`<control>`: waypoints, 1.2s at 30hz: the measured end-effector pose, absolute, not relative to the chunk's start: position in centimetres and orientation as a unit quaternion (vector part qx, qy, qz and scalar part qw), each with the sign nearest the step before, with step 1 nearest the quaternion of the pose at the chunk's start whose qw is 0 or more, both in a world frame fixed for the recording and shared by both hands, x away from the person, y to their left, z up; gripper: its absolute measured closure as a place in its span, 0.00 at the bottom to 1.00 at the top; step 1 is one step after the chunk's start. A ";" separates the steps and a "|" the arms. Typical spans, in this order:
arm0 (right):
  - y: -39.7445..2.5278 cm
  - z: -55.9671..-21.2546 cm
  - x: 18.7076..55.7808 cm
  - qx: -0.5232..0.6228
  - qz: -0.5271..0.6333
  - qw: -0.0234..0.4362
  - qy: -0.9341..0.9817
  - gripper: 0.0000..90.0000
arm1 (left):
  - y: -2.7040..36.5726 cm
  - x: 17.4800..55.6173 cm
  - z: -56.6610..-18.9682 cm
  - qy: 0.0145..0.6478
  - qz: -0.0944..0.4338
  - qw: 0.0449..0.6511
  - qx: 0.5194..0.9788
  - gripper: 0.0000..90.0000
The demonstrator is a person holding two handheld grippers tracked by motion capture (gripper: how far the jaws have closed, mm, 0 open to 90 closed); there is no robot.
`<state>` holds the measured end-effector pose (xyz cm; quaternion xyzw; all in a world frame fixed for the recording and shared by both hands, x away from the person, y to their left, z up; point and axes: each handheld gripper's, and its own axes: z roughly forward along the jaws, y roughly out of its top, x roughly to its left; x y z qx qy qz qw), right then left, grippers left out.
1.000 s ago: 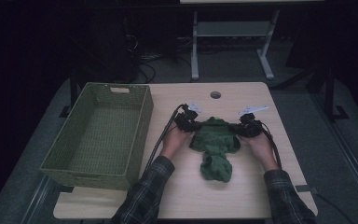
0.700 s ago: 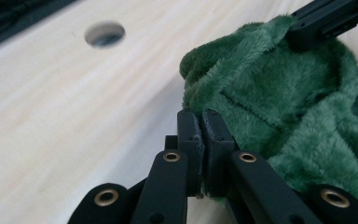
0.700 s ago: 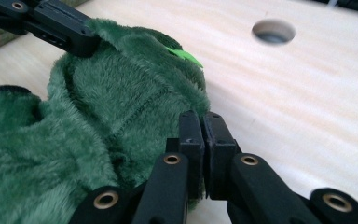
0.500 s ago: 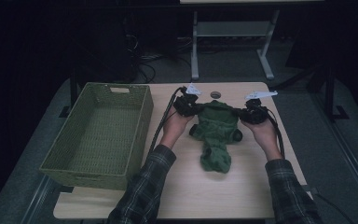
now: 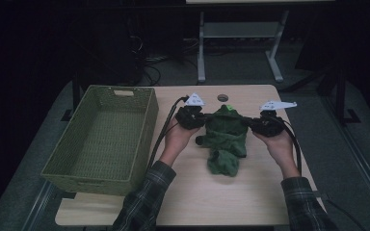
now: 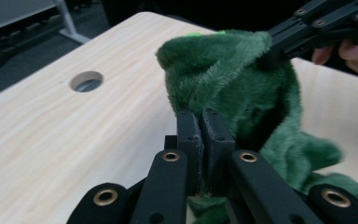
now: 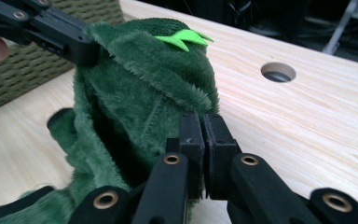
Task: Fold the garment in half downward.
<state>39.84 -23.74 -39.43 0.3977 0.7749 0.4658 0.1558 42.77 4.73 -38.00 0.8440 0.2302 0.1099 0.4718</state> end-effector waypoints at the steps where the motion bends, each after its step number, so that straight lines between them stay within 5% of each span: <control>1: -23.7 -39.4 39.5 0.396 0.467 0.152 0.776 0.97 | 4.8 42.3 -38.0 0.227 0.110 0.473 0.844 0.96; 36: -22.3 -42.9 28.9 0.337 0.467 0.113 0.809 0.96 | 6.9 32.3 -42.6 0.166 0.071 0.466 0.866 0.96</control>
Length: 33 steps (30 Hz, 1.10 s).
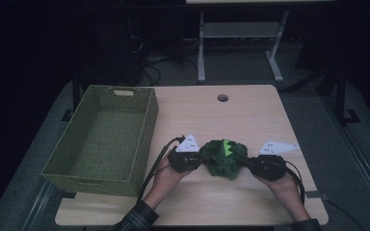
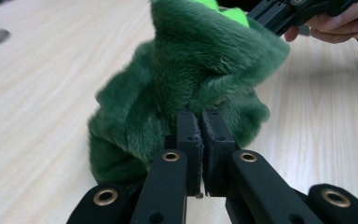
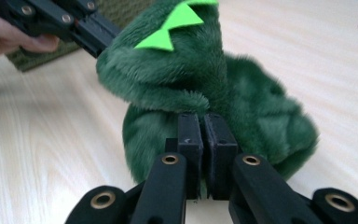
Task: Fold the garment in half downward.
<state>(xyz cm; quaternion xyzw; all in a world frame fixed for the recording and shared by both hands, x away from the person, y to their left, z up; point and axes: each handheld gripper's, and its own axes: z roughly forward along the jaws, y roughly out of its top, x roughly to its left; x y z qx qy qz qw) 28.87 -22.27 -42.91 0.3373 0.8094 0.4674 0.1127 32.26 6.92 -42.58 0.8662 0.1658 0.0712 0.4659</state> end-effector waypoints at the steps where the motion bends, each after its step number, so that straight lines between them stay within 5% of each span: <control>1: -22.3 -43.2 28.7 0.338 0.466 0.109 0.811 0.95 | 6.9 32.1 -42.8 0.167 0.068 0.464 0.867 0.96; 11: -22.3 -45.1 27.5 0.333 0.443 0.090 0.827 0.89 | 6.4 31.5 -45.6 0.163 0.049 0.429 0.887 0.95; 22: -23.4 -44.9 25.7 0.335 0.457 0.072 0.821 0.76 | 7.2 29.7 -44.7 0.165 0.054 0.436 0.883 0.78; 33: -24.7 -44.6 23.8 0.349 0.453 0.083 0.816 0.82 | 8.8 28.0 -43.8 0.167 0.055 0.439 0.881 0.73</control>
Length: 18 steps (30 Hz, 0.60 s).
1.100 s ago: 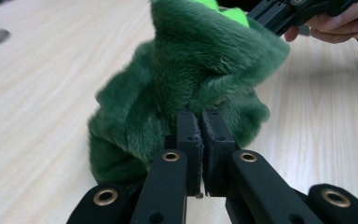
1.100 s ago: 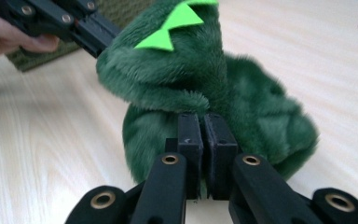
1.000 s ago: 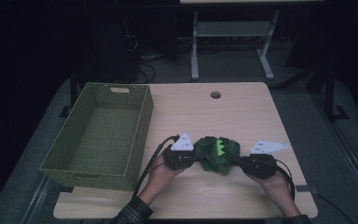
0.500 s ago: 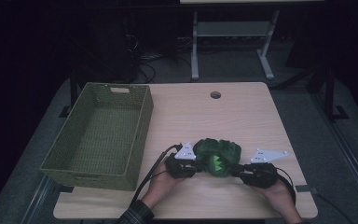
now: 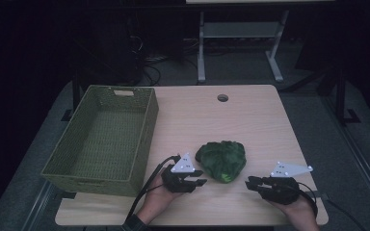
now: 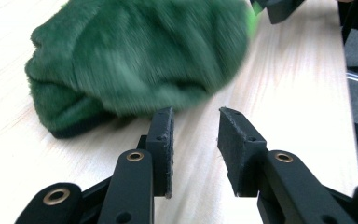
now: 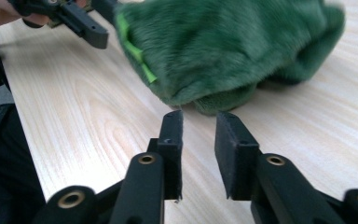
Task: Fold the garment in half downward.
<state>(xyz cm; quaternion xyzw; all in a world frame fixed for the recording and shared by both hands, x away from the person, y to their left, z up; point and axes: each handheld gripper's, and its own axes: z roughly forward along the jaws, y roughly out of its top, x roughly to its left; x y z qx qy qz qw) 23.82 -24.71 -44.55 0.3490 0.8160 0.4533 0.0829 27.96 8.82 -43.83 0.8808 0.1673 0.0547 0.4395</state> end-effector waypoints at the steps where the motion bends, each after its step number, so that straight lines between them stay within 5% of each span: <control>1: -24.7 -44.4 23.9 0.348 0.456 0.085 0.815 0.84 | 8.9 27.9 -43.7 0.169 0.053 0.443 0.879 0.75; 8: -24.2 -42.7 25.5 0.353 0.461 0.115 0.806 0.99 | 8.5 28.8 -41.6 0.172 0.046 0.464 0.867 0.98; 18: -22.3 -42.4 29.5 0.357 0.456 0.127 0.806 1.00 | 6.2 32.9 -41.6 0.200 0.069 0.453 0.866 0.99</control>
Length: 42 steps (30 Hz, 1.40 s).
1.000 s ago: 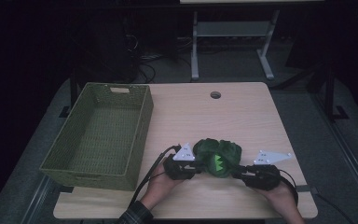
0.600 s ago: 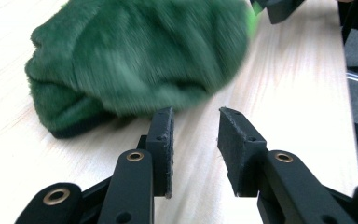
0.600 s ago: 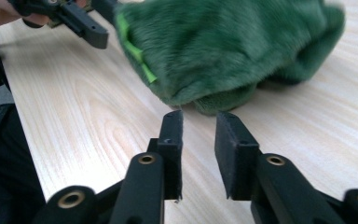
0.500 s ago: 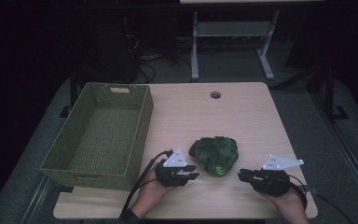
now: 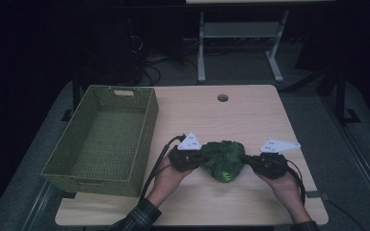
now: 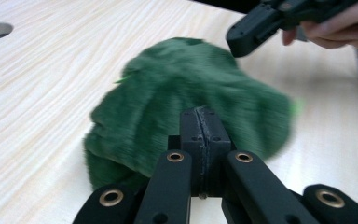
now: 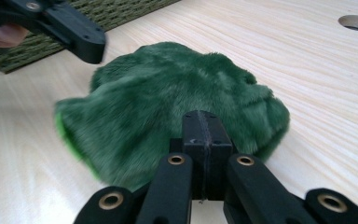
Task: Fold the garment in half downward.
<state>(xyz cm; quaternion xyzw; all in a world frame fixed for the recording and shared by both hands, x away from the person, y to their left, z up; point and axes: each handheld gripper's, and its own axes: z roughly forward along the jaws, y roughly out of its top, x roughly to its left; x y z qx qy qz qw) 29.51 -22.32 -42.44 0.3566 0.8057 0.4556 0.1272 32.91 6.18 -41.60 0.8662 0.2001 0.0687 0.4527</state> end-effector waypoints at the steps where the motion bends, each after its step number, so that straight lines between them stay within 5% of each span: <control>1: -22.1 -42.7 29.9 0.358 0.450 0.127 0.808 1.00 | 6.1 33.1 -41.9 0.202 0.066 0.449 0.868 1.00; 11: -21.4 -45.7 30.8 0.373 0.390 0.098 0.836 1.00 | 5.4 33.4 -45.5 0.201 0.050 0.388 0.898 1.00; 26: -20.5 -47.1 30.8 0.377 0.369 0.081 0.845 1.00 | 5.1 34.4 -46.8 0.204 0.048 0.382 0.900 1.00; 42: -24.8 -43.9 31.6 0.399 0.398 0.138 0.815 1.00 | 6.9 31.6 -43.9 0.195 0.027 0.415 0.888 1.00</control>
